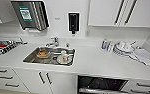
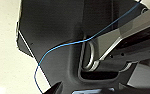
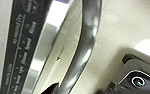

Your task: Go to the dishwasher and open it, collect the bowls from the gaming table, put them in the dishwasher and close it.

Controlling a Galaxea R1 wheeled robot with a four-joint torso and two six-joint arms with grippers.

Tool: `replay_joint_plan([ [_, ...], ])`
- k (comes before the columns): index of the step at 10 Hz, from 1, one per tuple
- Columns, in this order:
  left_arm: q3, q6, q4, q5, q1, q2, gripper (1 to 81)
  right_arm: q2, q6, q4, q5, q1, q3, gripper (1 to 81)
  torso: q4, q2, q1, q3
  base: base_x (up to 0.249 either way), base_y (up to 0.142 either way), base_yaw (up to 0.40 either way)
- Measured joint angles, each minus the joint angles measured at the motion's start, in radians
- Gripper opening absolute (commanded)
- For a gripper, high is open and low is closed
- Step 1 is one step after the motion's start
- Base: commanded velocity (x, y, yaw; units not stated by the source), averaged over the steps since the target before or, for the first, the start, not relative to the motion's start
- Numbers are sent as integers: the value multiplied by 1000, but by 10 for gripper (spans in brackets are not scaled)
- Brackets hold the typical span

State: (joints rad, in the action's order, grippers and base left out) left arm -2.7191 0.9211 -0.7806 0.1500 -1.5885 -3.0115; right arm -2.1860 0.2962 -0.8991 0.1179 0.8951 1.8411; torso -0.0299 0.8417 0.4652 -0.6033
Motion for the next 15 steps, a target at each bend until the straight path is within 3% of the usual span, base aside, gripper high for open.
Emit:
replay_joint_plan([
  [2, 0, -2, 0, -1, 0, 0, 811, 21, -54, 87, 126, 13, -47, 811, 0, 0, 0, 0, 0, 0, 0],
  [3, 0, -4, -1, -1, 0, 0, 811, 22, -143, 135, 182, 30, -52, 811, 0, 0, 0, 0, 0, 0, 0],
  [5, 0, -16, -1, -3, 6, 3, 811, 24, -337, 214, 203, 87, -37, 811, 0, 0, 0, 0, 0, 0, 0],
  [6, 0, -61, -1, -2, 10, 8, 811, 14, -426, 241, 206, 117, -33, 811, 0, 0, 0, 0, 0, 0, 0],
  [7, 0, -73, -1, -4, 16, 16, 811, -10, -525, 266, 209, 158, -32, 811, 0, 0, 0, 0, 0, 0, 0],
  [9, 0, -73, -1, -9, 29, 31, 811, -53, -656, 291, 203, 232, -32, 811, 0, 0, 0, 0, 0, 0, 0],
  [10, -1, -76, -1, -12, 36, 31, 811, -68, -694, 297, 176, 265, -26, 811, 0, 0, 0, 0, 0, 0, 0],
  [13, 0, -79, -1, -13, 39, 27, 811, -119, -724, 302, 43, 347, 13, 811, 0, 0, 0, 1, 0, 0, 0],
  [15, 0, -79, -1, -13, 38, 27, 811, -163, -750, 305, 12, 372, 33, 811, 0, 0, 0, 1, 0, 0, 0],
])
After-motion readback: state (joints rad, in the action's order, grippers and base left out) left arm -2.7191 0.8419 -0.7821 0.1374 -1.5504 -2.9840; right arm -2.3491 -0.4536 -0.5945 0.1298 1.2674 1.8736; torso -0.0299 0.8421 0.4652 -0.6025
